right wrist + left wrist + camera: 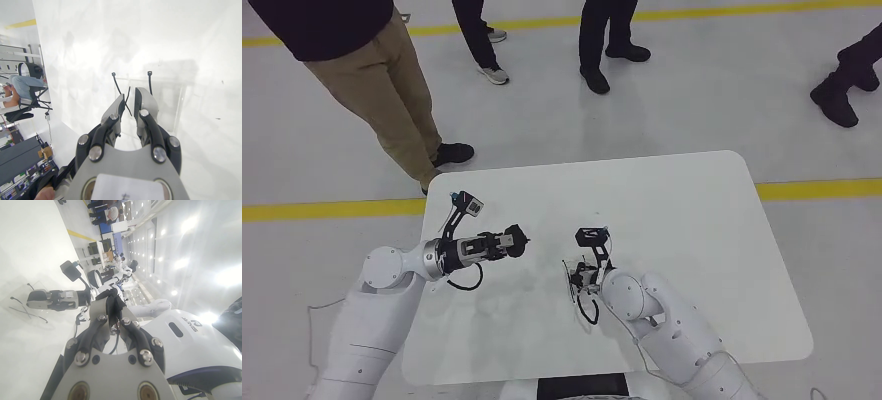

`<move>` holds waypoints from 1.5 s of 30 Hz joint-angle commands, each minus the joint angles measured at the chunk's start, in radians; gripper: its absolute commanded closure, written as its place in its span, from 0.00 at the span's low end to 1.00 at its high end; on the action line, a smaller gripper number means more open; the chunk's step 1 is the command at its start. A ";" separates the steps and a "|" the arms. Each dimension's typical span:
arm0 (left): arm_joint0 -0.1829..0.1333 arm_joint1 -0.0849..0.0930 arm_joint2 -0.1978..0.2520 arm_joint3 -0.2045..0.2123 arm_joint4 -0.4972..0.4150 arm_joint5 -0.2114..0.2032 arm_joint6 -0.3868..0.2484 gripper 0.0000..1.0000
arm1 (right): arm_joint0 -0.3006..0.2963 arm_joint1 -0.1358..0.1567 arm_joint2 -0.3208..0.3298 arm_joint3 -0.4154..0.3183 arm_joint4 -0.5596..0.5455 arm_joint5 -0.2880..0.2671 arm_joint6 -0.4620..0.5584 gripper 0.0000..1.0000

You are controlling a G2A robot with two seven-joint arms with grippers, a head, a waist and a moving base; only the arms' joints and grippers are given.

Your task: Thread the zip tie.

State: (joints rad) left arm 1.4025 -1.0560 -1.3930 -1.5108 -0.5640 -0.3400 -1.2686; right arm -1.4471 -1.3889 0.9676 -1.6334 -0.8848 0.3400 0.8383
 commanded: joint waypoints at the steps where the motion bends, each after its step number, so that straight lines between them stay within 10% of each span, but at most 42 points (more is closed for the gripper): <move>1: 0.000 0.000 0.000 0.000 0.000 0.000 0.000 1.00 | 0.003 -0.002 -0.005 0.002 -0.001 0.000 0.005 0.86; 42: 0.000 0.000 0.000 0.000 0.000 0.000 0.000 1.00 | 0.039 -0.011 -0.021 0.028 -0.013 0.000 0.056 1.00; 45: 0.000 0.000 0.000 0.000 0.000 0.000 0.000 1.00 | 0.040 -0.007 -0.019 0.016 -0.028 0.000 0.087 0.66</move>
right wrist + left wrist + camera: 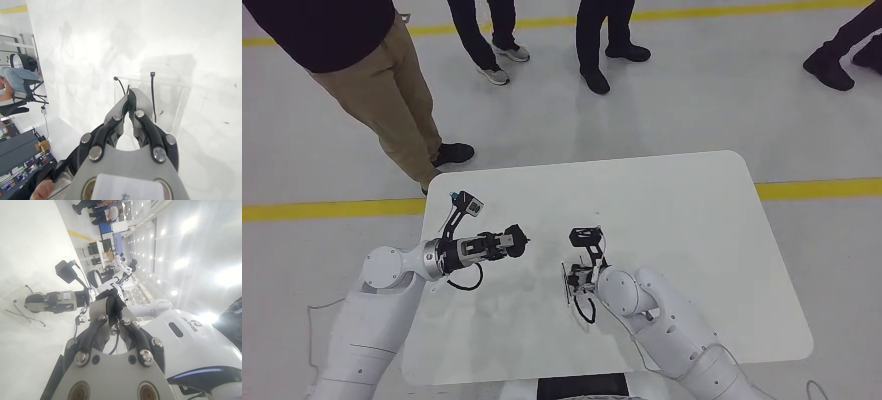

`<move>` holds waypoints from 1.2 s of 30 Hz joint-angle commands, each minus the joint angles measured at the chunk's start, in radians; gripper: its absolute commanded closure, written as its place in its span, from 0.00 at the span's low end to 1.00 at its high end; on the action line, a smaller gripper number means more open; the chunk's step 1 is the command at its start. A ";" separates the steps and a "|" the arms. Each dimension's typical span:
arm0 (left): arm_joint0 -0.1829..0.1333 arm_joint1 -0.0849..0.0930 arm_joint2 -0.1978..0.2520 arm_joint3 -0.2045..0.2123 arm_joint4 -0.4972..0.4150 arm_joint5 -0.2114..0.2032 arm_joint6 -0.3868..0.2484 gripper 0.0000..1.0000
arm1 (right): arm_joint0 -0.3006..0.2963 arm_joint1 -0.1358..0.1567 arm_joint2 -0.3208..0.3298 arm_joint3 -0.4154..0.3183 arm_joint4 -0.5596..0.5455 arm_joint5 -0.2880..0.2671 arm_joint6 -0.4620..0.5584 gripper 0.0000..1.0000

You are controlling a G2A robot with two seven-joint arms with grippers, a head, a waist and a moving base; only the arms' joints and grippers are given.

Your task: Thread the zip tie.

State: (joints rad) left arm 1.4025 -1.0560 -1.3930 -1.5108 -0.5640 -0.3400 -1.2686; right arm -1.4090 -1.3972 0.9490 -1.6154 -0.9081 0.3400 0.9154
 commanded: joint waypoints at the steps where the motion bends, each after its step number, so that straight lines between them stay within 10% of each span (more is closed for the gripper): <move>1: 0.000 0.000 0.000 0.000 0.000 0.000 0.000 1.00 | 0.004 0.002 -0.002 -0.003 -0.011 0.000 0.019 0.63; 36: 0.000 0.000 0.000 0.000 0.000 0.000 0.000 1.00 | 0.072 -0.006 -0.056 0.008 -0.044 0.000 0.183 0.73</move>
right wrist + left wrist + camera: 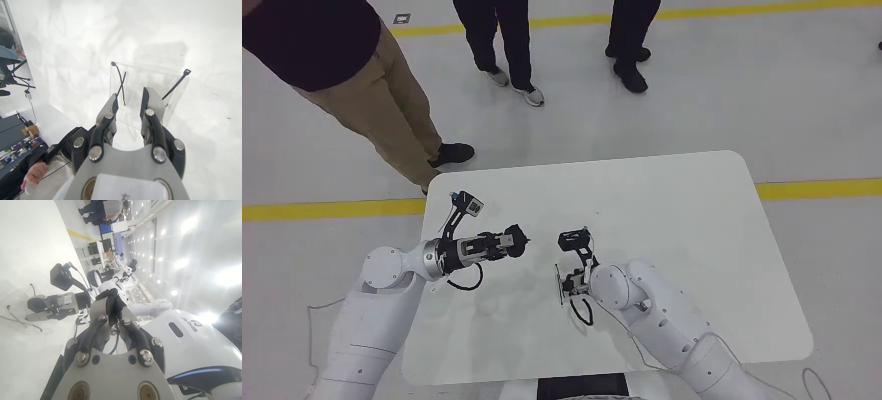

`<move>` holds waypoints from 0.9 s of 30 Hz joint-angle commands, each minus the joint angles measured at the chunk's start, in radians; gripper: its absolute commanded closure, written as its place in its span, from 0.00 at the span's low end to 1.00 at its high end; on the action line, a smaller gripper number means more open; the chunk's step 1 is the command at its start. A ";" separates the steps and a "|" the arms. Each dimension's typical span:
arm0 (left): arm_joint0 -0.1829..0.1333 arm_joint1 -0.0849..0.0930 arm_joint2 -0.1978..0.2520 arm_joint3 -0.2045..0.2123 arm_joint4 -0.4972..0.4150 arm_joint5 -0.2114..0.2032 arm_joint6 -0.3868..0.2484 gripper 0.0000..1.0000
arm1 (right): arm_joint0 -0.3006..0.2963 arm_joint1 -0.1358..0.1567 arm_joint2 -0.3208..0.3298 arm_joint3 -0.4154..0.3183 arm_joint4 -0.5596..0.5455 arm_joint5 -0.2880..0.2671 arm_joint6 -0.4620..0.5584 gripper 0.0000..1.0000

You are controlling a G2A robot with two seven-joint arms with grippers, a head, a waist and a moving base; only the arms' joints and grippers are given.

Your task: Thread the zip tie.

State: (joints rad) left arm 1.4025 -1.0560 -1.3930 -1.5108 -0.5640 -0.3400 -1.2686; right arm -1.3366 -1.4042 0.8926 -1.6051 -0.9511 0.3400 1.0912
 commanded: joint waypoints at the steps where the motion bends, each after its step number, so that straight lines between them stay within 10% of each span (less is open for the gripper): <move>1: 0.000 0.000 0.000 0.000 0.000 0.000 0.000 1.00 | -0.001 0.002 -0.001 -0.003 -0.002 0.000 0.019 0.73; 27: 0.000 0.000 0.000 0.000 0.000 0.000 0.000 1.00 | 0.019 -0.011 -0.039 0.030 0.027 -0.007 -0.013 0.77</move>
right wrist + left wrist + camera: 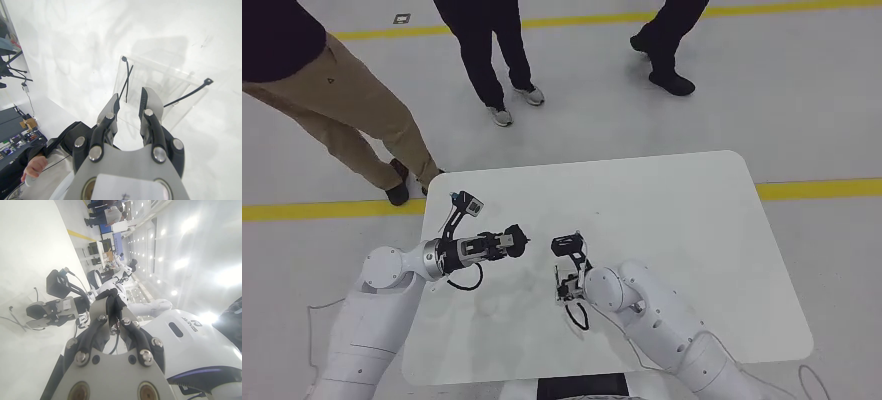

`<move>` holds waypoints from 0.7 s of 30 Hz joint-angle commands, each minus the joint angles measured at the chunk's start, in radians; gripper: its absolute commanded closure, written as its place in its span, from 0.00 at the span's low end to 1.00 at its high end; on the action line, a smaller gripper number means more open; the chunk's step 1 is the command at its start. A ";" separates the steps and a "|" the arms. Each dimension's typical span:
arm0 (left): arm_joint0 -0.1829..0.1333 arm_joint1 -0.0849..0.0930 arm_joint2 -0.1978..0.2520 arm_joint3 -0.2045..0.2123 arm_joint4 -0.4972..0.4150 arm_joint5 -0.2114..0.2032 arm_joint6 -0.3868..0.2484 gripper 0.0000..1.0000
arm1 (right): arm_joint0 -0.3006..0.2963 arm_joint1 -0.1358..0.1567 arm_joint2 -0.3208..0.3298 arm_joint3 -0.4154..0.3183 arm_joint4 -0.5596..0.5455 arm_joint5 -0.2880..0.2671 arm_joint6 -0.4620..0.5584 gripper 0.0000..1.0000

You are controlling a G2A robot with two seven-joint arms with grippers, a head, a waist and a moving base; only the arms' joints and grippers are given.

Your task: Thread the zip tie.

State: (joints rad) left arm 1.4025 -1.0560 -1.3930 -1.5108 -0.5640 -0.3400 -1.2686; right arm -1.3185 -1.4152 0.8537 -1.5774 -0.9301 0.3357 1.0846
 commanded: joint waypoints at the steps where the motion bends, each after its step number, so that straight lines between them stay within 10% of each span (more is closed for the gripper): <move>1: 0.000 0.000 0.000 0.000 0.000 0.000 0.000 1.00 | 0.002 -0.001 -0.001 0.007 0.011 -0.005 -0.011 0.77; 21: 0.000 0.000 0.000 0.000 0.000 0.000 0.000 1.00 | 0.009 -0.021 -0.015 0.049 -0.021 0.004 -0.095 0.76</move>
State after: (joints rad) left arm 1.4025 -1.0560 -1.3930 -1.5108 -0.5640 -0.3400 -1.2686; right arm -1.3088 -1.4350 0.8388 -1.5296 -0.9493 0.3400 0.9892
